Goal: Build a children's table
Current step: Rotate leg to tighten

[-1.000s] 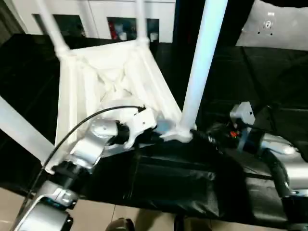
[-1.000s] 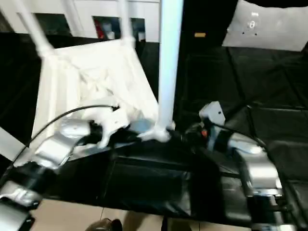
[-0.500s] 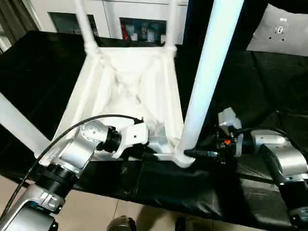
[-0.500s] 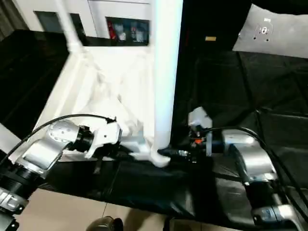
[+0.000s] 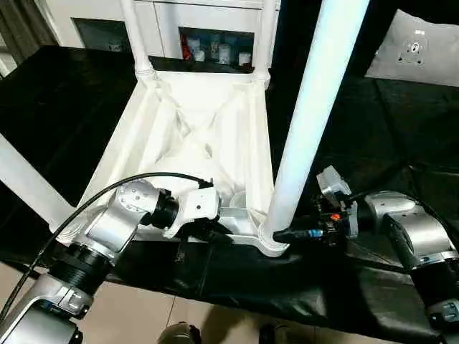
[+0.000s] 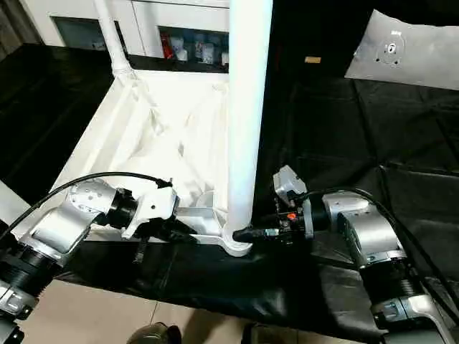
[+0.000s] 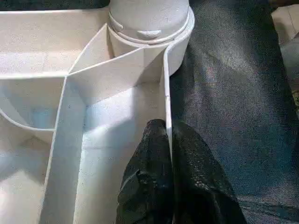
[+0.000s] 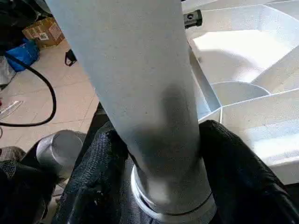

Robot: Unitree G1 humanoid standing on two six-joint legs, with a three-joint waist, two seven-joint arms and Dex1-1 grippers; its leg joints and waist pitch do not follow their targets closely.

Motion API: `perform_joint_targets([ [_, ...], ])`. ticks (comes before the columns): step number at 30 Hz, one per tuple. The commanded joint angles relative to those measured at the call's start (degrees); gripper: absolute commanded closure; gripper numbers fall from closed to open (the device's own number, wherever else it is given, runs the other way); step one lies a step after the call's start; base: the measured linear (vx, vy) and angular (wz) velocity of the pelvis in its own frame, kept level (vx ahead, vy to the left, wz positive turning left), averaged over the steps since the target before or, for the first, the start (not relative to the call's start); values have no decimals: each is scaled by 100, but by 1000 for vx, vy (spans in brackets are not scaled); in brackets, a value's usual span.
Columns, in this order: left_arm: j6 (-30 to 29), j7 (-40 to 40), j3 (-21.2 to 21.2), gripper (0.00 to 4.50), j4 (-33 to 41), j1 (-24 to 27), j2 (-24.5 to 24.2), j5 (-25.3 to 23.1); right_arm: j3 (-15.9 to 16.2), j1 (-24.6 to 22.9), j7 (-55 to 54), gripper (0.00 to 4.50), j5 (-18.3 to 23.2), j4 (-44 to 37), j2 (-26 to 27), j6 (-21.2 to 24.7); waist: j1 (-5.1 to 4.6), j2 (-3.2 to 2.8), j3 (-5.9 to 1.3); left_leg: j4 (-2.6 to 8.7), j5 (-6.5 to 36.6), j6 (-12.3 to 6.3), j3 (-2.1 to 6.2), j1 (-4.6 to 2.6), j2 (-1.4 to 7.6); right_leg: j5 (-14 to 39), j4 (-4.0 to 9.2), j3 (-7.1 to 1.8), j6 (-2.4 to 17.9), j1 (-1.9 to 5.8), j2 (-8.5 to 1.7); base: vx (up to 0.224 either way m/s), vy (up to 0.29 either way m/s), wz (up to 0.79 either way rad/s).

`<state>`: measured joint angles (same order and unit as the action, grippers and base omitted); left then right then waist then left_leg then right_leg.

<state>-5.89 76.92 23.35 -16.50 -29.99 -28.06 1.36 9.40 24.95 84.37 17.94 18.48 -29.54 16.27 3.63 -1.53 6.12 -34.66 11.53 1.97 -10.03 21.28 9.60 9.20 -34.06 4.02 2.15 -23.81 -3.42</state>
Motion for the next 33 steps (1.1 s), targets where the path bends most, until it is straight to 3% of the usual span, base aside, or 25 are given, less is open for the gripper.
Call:
perform_joint_targets([
  [1, 17, 262, 170, 450, 103, -81, 55, 59, -10, -65, 3, 241, 185, -139, 36, 220, -25, 73, -439, 382, 495, -649, 92, -51, 363, 1503, 390, -309, 1290, 345, -490, 0, 0, 0],
  [6, -621, -255, -9, 450, 175, -147, 340, 120, -84, -463, -876, 243, 218, -748, 390, 578, -28, 84, -426, 399, 544, -592, 100, -59, 361, 1707, 414, -308, 1217, 331, -497, 0, 0, 0],
  [7, -824, -596, -51, 450, 144, -175, 523, 51, -115, -589, -1530, 243, 89, -938, 667, 750, -41, 73, -387, 419, 655, -525, 97, -69, 361, 1922, 460, -314, 1149, 305, -486, 0, 0, 0],
  [8, -867, -687, -61, 450, 136, -181, 574, 33, -135, -613, -1694, 244, 70, -977, 747, 800, -74, 87, -364, 434, 870, -412, 113, -76, 342, 2303, 492, -306, 1068, 307, -500, 0, 0, 0],
  [9, -903, -763, -70, 450, 128, -186, 616, 17, -151, -632, -1831, 244, 56, -1009, 814, 843, -90, 64, -355, 447, 927, -337, 132, -64, 337, 2443, 491, -301, 1017, 324, -503, 0, 0, 0],
  [10, -1002, -978, -103, 450, 98, -209, 748, -14, -204, -671, -2175, 244, 8, -1057, 992, 908, -114, 87, -349, 451, 1053, -273, 126, -94, 322, 2753, 549, -302, 870, 298, -501, 0, 0, 0],
  [11, -1202, -1311, -161, 450, 52, -264, 991, -27, -273, -729, -2776, 244, -154, -1093, 1288, 945, -161, 64, -326, 462, 1118, -224, 139, -72, 308, 2920, 567, -297, 811, 298, -510, 0, 0, 0],
  [13, -1294, -1492, -190, 450, 21, -298, 1117, -44, -313, -756, -3112, 246, -252, -1101, 1451, 964, -247, 84, -308, 476, 1310, -156, 167, -57, 287, 3311, 615, -261, 633, 306, -505, 0, 0, 0],
  [14, -1498, -1863, -246, 450, -70, -386, 1387, -91, -422, -791, -3867, 246, -469, -1109, 1787, 1093, -284, 53, -297, 480, 1359, -146, 176, -64, 276, 3390, 640, -255, 556, 291, -500, 0, 0, 0],
  [17, -1670, -2340, -318, 450, -217, -507, 1721, -174, -595, -813, -4768, 249, -638, -1115, 2211, 1266, -389, 58, -295, 485, 1392, -174, 180, -60, 263, 3323, 671, -251, 540, 270, -489, 0, 0, 0],
  [19, -1756, -2556, -359, 450, -263, -554, 1879, -228, -658, -820, -5193, 250, -721, -1143, 2418, 1335, -407, 42, -295, 485, 1383, -210, 179, -89, 271, 3182, 681, -265, 572, 254, -496, 0, 0, 0],
  [23, -1921, -3383, -490, 450, -431, -746, 2544, -387, -976, -599, -6664, 250, -812, -932, 3453, 1454, -471, 11, -298, 529, 1421, -191, 184, -83, 305, 2482, 619, -285, 832, 254, -480, 0, 0, 0],
  [28, -1938, -3304, -399, 450, -279, -675, 2478, -428, -1328, -633, -7119, 195, -806, -903, 3556, 1276, -459, 19, -288, 536, 1280, -295, 161, -69, 297, 2068, 592, -326, 941, 273, -496, 0, 0, 0],
  [33, -1849, -3126, -408, 450, -187, -529, 2279, -468, -1469, -918, -6806, 132, -807, -1138, 3205, 1016, -418, 9, -308, 524, 967, -434, 138, -52, 309, 1770, 572, -333, 1004, 313, -505, 0, 0, 0],
])
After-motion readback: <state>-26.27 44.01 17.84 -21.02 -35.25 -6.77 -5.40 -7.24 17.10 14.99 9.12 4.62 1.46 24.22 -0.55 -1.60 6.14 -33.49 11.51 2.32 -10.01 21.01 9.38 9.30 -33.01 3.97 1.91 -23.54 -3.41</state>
